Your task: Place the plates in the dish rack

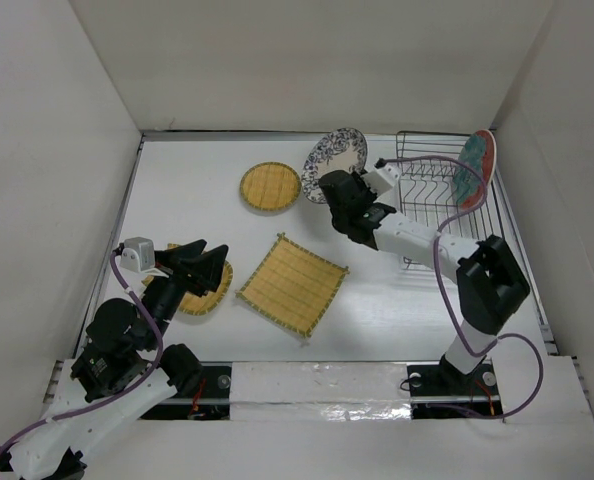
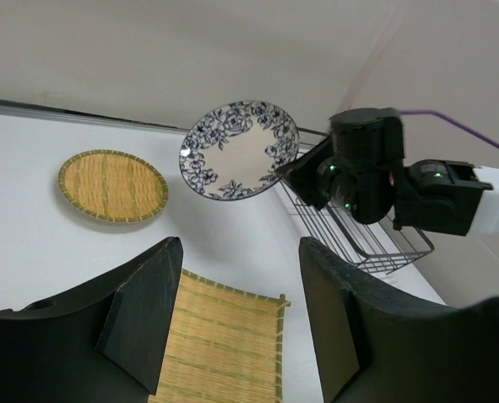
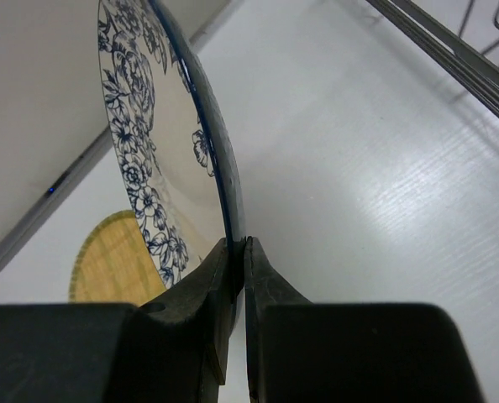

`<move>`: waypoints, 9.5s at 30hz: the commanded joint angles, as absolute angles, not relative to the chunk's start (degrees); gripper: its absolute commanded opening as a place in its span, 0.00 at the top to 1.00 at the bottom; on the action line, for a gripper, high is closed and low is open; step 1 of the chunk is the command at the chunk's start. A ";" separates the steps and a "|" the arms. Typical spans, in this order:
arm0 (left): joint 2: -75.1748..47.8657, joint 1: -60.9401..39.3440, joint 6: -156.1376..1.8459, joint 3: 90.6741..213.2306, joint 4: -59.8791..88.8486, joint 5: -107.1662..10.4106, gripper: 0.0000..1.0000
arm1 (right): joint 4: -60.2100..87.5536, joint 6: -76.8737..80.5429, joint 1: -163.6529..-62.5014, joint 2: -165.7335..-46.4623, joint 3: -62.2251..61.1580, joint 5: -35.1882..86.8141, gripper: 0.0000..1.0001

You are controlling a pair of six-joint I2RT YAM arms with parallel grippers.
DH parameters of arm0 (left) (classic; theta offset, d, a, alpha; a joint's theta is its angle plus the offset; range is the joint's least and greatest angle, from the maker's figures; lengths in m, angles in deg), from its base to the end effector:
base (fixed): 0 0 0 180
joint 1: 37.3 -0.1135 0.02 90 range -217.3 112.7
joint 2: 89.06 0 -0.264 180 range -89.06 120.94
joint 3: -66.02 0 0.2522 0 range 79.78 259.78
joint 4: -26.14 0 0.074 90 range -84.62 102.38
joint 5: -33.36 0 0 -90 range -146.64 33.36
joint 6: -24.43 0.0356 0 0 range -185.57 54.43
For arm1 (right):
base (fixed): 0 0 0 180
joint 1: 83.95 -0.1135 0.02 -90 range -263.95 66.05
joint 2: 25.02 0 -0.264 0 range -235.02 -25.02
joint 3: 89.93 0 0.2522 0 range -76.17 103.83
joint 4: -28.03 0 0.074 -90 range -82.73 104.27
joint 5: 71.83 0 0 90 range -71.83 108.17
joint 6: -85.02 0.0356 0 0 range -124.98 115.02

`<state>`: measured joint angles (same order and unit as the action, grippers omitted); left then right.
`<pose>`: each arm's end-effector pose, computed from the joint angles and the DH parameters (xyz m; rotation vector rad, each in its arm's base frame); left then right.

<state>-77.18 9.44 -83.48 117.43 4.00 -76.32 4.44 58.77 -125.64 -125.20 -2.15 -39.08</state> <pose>0.0490 -0.0346 0.3605 0.0261 1.3221 -0.7480 0.3100 0.2360 0.2644 0.8485 1.6963 0.1369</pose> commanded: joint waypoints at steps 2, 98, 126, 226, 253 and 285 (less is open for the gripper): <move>-76.76 9.20 -82.88 118.63 7.28 -76.06 0.45 | 27.97 43.29 -124.56 -117.22 -1.63 -37.91 1.00; -77.90 9.20 -82.97 118.45 8.25 -71.58 0.45 | 27.63 -31.62 -83.95 -118.88 -1.46 -14.00 1.00; -75.70 9.20 -82.53 118.19 7.90 -73.69 0.45 | 31.32 -7.27 -96.50 -105.27 -5.24 -9.00 0.46; -71.66 9.20 -79.45 117.31 8.60 -73.51 0.60 | -3.48 -17.64 -87.38 -117.38 18.40 -17.35 1.00; -71.04 9.20 -79.45 117.49 8.69 -72.64 0.59 | -3.92 -13.60 -84.57 -130.92 14.18 -13.73 0.93; -68.49 9.20 -79.10 117.58 7.90 -76.76 0.60 | 18.13 5.12 -109.60 -106.58 -13.58 6.09 0.81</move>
<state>-69.18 9.44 -79.39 117.39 6.08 -75.53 11.04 2.92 -105.77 -106.77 -10.50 -8.40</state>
